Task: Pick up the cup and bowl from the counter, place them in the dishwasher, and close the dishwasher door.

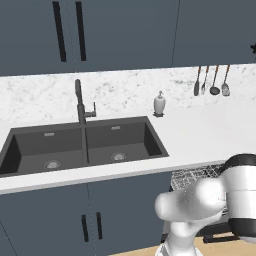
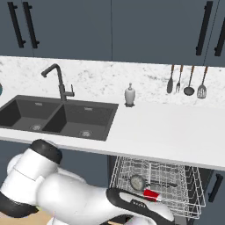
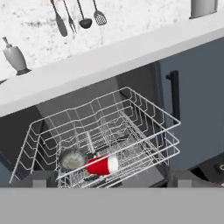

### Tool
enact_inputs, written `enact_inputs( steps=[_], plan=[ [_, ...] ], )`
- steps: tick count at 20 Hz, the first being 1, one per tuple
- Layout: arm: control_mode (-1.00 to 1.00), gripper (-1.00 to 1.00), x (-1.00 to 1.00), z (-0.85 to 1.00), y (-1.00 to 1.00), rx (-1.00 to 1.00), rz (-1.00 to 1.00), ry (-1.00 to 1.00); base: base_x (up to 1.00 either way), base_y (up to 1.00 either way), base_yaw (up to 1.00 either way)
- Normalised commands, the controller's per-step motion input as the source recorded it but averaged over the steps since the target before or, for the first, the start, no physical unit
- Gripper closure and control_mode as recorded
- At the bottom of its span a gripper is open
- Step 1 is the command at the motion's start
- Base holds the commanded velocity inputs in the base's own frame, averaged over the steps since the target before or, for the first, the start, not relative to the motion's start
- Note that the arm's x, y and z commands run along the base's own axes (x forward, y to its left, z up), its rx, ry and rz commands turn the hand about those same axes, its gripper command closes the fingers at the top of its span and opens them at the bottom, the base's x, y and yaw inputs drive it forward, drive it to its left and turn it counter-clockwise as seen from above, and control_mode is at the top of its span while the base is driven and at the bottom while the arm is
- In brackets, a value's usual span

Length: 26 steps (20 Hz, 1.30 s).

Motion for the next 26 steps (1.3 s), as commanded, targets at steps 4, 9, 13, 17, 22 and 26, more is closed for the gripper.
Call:
enact_inputs(
  steps=[4, 9, 13, 17, 22, 26],
  plan=[
    [-1.0, -1.0, -0.6, -1.0, -0.28, 0.0, 0.11, -0.31, 0.0, 0.0, 0.0],
    [-1.0, -1.0, -0.75, -1.0, -0.71, 0.02, 0.05, -0.44, 0.0, 0.0, 0.0],
    [-1.0, -1.0, -0.34, -0.99, -0.69, 0.02, 0.09, -0.16, 0.0, 0.0, 0.0],
    [-1.0, -1.0, -0.13, -1.0, -0.56, -0.01, 0.25, -0.14, 0.0, 0.0, 0.0],
    [-1.0, -1.0, 0.24, -1.0, -0.31, -0.15, 0.3, -0.26, 0.0, 0.0, 0.0],
    [-1.0, -1.0, 0.65, -1.0, -0.24, -0.21, 0.24, -0.28, 0.0, 0.0, 0.0]
  ],
)
